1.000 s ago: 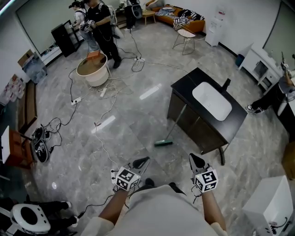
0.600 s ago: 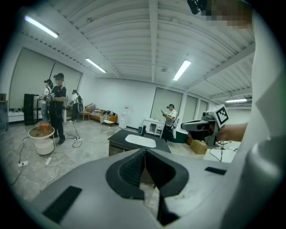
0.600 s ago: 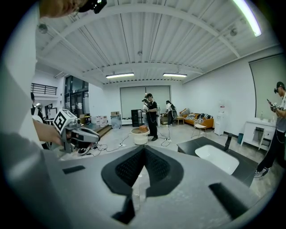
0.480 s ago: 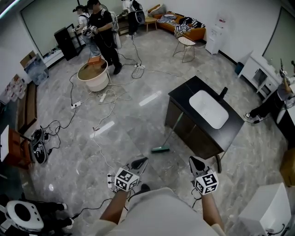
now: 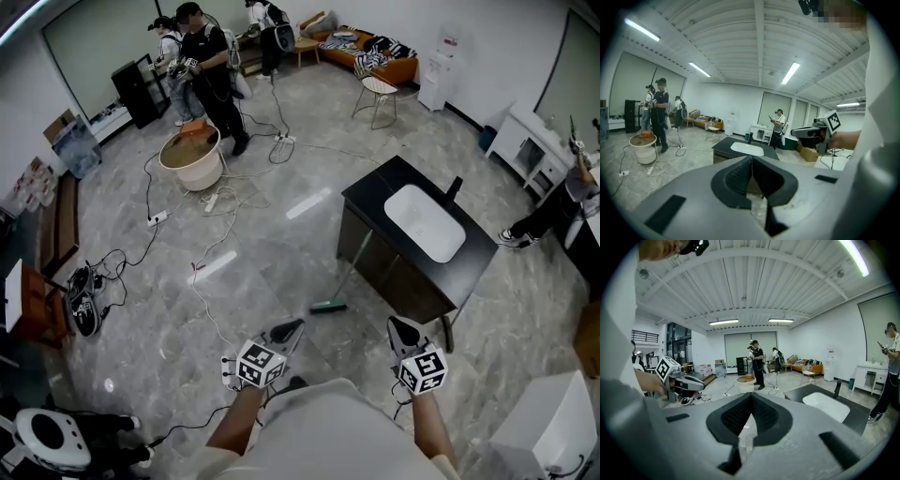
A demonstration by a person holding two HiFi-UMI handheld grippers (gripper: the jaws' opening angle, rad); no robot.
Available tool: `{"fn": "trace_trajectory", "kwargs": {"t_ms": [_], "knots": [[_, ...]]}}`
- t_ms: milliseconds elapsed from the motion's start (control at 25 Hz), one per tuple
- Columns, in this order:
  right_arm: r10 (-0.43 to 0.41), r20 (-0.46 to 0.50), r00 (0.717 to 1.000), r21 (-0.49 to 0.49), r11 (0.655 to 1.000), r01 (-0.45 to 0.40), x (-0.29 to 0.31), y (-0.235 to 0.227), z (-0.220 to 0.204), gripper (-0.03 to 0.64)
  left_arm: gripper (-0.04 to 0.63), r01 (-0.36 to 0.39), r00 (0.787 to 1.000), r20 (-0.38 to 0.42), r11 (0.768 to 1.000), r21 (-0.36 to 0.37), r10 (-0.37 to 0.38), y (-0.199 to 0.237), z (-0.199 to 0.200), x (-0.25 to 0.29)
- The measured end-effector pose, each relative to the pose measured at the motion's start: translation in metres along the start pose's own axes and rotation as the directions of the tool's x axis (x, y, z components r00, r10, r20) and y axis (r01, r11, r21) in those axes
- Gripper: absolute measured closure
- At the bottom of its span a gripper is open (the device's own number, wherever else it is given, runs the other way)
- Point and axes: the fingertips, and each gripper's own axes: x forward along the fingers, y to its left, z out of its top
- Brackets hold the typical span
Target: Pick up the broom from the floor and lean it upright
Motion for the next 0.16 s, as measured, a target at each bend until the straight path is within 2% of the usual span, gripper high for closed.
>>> {"fn": "trace_trajectory", "kwargs": {"t_ms": [160], "knots": [[-0.002,0.004,1.0,0.006,1.0,0.002,-0.0002,-0.0025,-0.0024,0.617,0.586,0.006,1.0,-0.003,1.0,0.001,-0.006,-0.0033,-0.0007,0.004]]}}
